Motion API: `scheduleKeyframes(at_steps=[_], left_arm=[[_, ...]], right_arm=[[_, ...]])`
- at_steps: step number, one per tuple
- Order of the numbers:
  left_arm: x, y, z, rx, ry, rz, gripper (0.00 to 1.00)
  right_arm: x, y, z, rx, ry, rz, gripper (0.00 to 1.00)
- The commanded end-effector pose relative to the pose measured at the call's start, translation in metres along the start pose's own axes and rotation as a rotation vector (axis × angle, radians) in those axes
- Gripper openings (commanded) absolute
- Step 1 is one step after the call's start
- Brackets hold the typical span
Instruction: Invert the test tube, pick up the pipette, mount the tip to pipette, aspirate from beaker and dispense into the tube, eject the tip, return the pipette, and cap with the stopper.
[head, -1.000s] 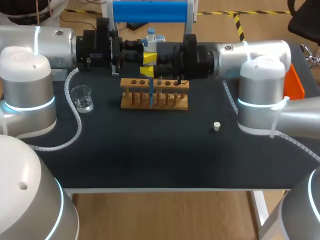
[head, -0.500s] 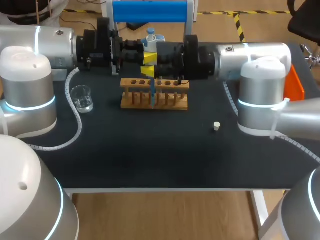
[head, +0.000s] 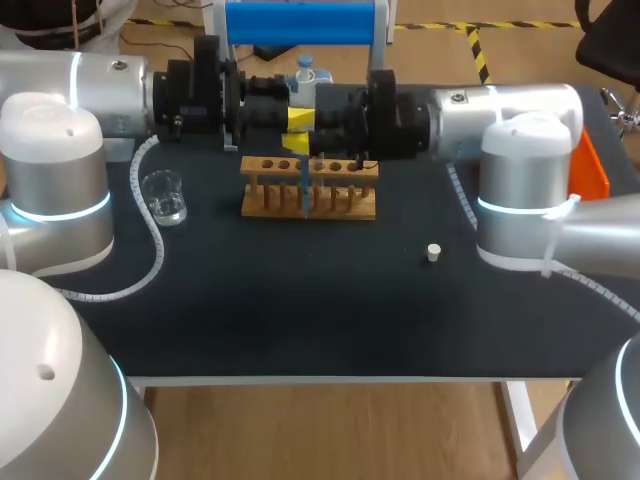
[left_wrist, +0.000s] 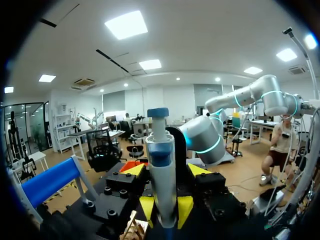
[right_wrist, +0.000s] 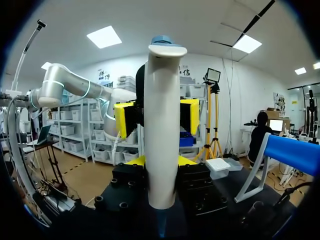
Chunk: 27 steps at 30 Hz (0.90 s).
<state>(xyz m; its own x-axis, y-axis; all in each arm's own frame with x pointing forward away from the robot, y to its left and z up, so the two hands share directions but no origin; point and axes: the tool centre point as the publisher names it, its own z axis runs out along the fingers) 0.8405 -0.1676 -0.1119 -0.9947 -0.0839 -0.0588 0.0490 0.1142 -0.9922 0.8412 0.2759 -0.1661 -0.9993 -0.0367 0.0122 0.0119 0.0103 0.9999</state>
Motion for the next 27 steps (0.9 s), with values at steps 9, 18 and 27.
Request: scheduleKeyframes(at_steps=[9,18,27], left_arm=[[0.000,0.000,0.000,0.000,-0.001,0.000,1.00],[0.000,0.000,0.000,0.000,-0.001,0.000,1.00],[0.000,0.000,0.000,0.000,-0.001,0.000,1.00]], right_arm=[[-0.018,0.000,-0.058,0.057,0.077,-0.010,0.00],[-0.057,0.003,-0.145,0.058,0.130,0.058,0.00],[-0.076,0.010,-0.230,0.090,0.147,-0.014,0.00]])
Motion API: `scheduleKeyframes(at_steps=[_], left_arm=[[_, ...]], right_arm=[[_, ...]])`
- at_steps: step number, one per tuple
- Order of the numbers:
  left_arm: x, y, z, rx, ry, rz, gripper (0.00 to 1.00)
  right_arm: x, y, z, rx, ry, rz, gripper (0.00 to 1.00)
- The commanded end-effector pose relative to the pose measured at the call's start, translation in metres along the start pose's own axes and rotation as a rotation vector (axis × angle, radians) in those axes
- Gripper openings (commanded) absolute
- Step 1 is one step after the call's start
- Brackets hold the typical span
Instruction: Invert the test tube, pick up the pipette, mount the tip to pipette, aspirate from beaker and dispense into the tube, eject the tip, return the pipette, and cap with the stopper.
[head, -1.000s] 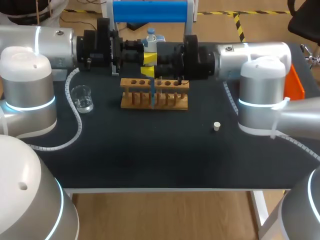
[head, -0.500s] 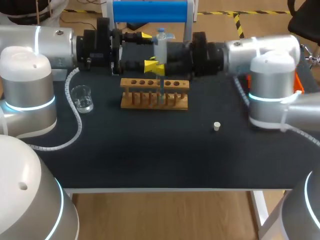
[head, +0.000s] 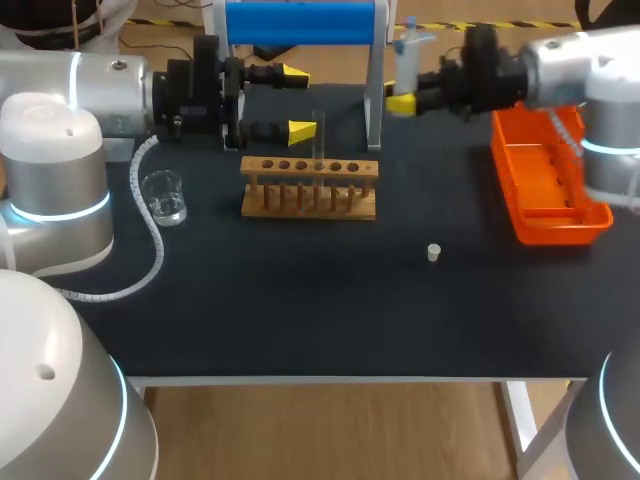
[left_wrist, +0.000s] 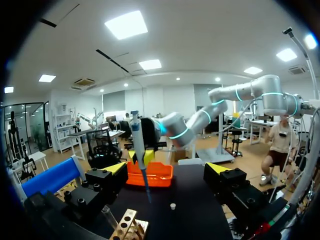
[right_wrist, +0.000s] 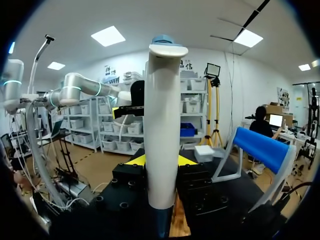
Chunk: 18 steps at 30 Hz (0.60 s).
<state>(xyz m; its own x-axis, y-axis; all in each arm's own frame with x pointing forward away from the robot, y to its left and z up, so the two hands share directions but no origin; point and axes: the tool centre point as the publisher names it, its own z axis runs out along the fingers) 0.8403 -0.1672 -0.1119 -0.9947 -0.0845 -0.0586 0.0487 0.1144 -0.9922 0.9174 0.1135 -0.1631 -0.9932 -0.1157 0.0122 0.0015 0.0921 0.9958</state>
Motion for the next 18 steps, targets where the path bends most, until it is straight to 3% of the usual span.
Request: scheduleKeyframes(at_steps=[1,10,18], left_arm=[[0.000,0.000,0.000,0.000,-0.001,0.001,1.00],[0.000,0.000,0.000,0.000,-0.001,0.001,1.00],[0.000,0.000,0.000,0.000,-0.001,0.001,1.00]], right_arm=[[0.000,0.002,-0.074,0.006,0.077,-0.020,0.00],[-0.009,-0.004,-0.140,-0.012,0.033,-0.045,0.00],[-0.004,-0.008,-0.192,-0.052,-0.012,-0.052,0.00]])
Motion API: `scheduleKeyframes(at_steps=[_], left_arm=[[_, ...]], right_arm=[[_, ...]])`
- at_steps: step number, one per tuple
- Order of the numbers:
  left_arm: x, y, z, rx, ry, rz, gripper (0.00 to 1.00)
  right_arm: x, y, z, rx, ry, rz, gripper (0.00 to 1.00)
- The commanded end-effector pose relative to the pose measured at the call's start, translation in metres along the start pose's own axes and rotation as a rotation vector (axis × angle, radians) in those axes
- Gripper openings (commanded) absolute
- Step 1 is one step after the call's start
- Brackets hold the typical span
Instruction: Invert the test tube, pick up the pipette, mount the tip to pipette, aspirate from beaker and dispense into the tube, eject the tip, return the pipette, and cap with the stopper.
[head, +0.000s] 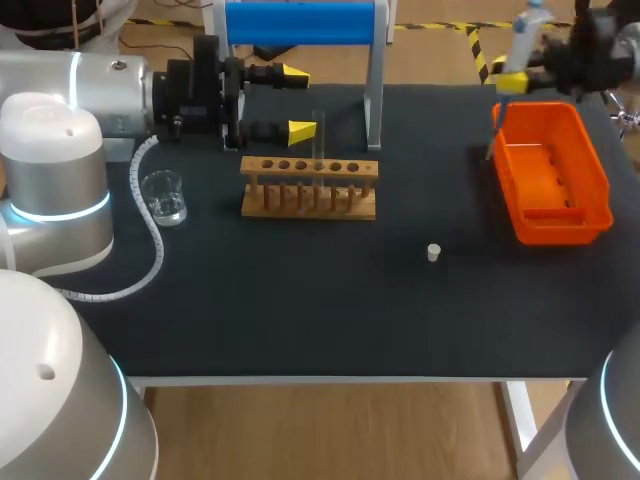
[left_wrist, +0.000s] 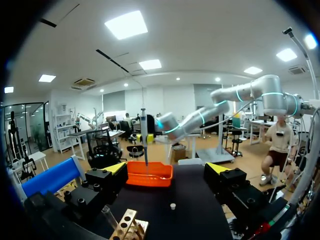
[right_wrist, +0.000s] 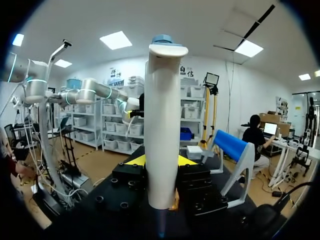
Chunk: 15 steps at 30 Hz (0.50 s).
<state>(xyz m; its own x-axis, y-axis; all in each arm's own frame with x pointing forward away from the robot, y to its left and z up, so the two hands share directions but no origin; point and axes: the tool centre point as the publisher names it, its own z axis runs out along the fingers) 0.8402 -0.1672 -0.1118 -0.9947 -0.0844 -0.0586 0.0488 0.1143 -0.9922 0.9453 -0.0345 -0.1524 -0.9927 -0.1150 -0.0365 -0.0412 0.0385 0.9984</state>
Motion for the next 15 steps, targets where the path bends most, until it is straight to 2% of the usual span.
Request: scheduleKeyframes(at_steps=[1,8,15], left_arm=[[0.000,0.000,0.000,0.000,-0.001,0.001,1.00],[0.000,0.000,0.000,0.000,-0.001,0.001,1.00],[0.000,0.000,0.000,0.000,-0.001,0.001,1.00]], right_arm=[[0.008,-0.003,-0.047,-0.010,-0.005,-0.002,0.00],[0.017,-0.010,-0.075,-0.015,-0.022,0.006,0.00],[0.026,-0.018,-0.080,-0.009,-0.030,0.012,0.00]])
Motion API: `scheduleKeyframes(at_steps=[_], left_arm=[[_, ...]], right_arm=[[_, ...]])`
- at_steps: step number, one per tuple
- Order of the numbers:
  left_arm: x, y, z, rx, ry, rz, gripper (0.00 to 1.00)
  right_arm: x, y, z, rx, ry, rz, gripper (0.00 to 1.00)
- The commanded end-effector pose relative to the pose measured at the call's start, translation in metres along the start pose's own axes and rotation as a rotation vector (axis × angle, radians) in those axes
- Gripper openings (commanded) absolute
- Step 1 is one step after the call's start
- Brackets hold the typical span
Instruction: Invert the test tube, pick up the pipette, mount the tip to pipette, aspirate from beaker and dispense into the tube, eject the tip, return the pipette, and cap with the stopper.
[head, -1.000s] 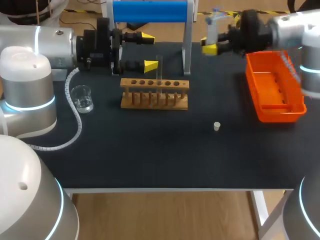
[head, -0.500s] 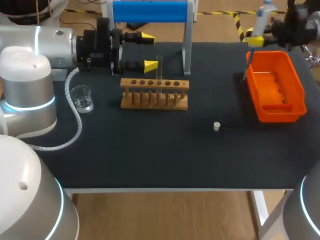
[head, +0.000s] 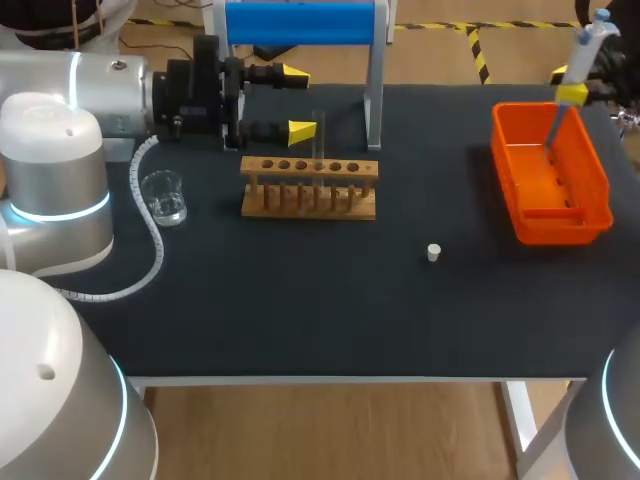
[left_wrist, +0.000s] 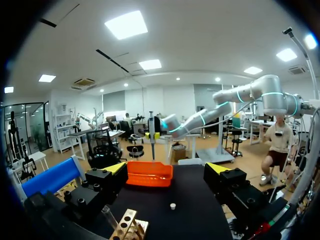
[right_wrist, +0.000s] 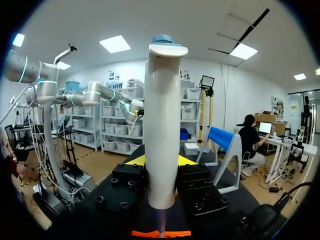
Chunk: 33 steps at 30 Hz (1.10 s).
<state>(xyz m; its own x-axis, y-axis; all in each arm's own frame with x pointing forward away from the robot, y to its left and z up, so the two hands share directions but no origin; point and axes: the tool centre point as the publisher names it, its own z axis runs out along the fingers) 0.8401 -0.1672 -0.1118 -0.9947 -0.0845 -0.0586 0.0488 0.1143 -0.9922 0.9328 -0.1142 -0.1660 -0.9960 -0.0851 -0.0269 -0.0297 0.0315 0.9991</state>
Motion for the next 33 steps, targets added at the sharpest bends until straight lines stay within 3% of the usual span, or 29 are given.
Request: scheduleKeyframes(at_steps=[1,16,33], left_arm=[[0.000,0.000,0.000,0.000,-0.001,0.001,1.00],[0.000,0.000,0.000,0.000,-0.001,0.001,1.00],[0.000,0.000,0.000,0.000,-0.001,0.001,1.00]], right_arm=[[0.004,-0.003,-0.004,-0.001,-0.001,0.003,0.00],[0.011,-0.024,-0.008,0.001,0.010,0.020,0.00],[0.006,-0.031,-0.015,0.003,0.014,0.028,0.00]])
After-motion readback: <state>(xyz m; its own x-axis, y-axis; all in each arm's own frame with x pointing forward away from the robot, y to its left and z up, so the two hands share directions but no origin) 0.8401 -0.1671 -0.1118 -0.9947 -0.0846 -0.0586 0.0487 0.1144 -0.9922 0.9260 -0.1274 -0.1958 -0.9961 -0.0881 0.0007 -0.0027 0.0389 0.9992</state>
